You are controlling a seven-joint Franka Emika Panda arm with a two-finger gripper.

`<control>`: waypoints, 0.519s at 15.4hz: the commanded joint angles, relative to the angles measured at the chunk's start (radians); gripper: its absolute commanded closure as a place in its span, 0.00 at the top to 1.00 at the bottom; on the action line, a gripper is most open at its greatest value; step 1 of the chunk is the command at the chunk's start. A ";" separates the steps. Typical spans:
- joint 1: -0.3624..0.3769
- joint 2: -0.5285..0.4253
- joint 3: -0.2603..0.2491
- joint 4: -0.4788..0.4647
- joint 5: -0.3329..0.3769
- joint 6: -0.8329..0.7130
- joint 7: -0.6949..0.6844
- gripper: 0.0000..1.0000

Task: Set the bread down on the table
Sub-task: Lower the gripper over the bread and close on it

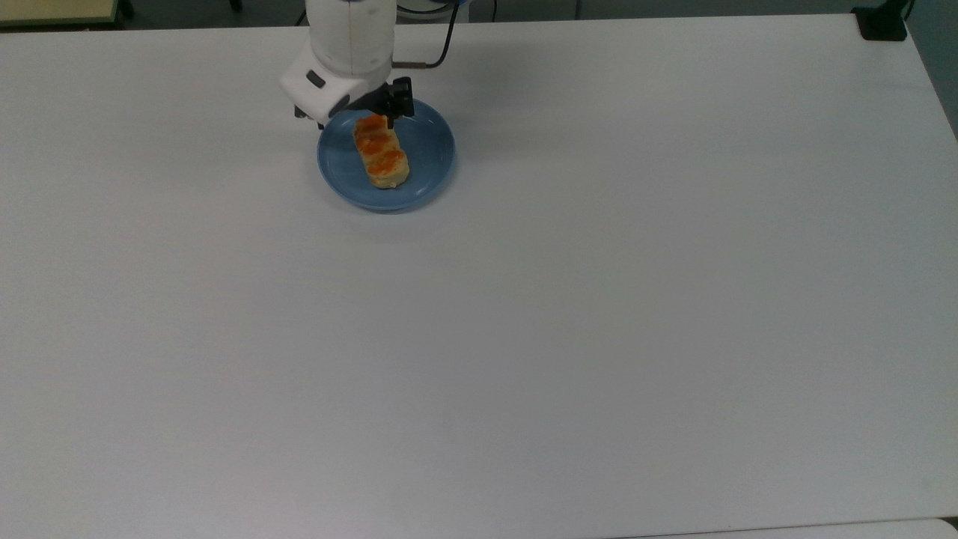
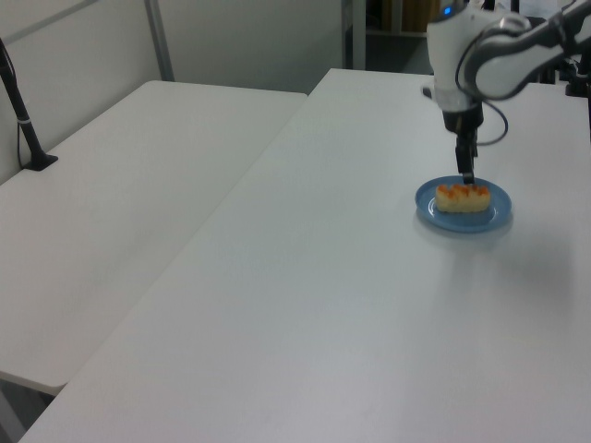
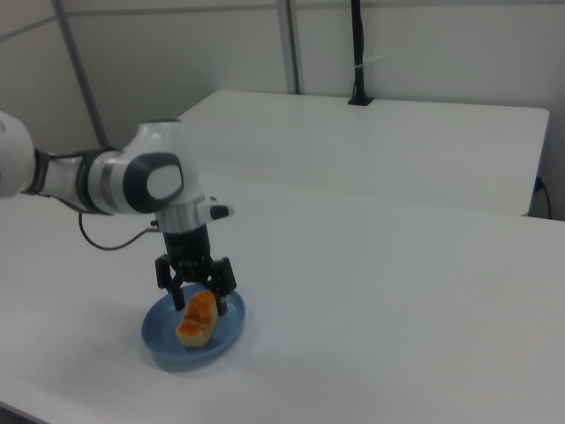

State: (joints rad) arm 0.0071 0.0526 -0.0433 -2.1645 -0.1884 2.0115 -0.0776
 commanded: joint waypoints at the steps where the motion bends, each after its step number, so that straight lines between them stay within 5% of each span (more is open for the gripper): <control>1: 0.014 0.016 0.000 -0.038 -0.020 0.058 -0.022 1.00; 8: 0.034 0.052 0.003 -0.035 -0.013 0.090 -0.030 1.00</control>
State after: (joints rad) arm 0.0310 0.1061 -0.0376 -2.1877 -0.1930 2.0674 -0.0905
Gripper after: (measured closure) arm 0.000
